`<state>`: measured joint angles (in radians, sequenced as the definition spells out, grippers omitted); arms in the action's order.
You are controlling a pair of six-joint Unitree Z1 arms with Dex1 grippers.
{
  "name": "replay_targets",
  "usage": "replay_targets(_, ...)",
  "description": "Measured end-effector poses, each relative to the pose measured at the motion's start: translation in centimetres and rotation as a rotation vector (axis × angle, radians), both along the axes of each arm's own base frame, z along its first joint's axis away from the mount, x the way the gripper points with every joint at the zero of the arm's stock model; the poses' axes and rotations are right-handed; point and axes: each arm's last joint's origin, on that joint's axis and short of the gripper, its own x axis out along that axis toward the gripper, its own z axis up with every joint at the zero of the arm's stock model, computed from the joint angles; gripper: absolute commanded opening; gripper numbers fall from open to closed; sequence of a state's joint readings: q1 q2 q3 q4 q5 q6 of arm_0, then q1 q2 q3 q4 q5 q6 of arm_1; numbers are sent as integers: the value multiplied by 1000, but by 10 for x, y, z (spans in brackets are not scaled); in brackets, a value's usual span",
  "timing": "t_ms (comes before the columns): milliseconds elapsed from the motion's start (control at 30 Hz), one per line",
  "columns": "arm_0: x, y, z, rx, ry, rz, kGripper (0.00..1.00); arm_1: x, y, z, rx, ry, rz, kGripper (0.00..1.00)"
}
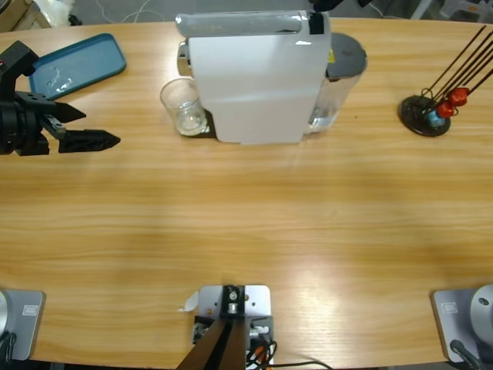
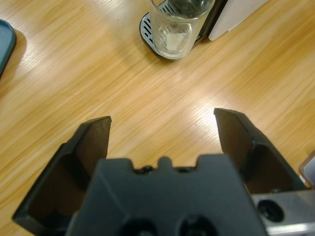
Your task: Pour coffee
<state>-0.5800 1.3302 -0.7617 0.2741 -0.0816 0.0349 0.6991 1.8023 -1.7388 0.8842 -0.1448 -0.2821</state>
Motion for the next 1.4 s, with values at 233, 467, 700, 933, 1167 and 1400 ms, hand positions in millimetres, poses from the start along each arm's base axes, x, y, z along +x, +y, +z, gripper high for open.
replay_targets(233,2,-1,-2,4,10,-3,908,-2,5,1,-4,5,12,0)
replay_targets(467,2,-2,-2,5,11,-3,908,-2,5,1,-5,6,13,0)
replay_targets(700,4,-3,-5,10,22,-5,910,0,5,11,2,-27,1,0)
replay_targets(933,4,-3,-5,9,26,-7,996,-14,-13,51,10,-154,-54,800)
replay_targets(1167,4,-4,-4,0,23,-17,996,-101,-64,25,124,-117,-43,1000)
replay_targets(1400,5,-7,1,-53,-10,-67,991,-159,-114,-35,297,-134,-76,1000)
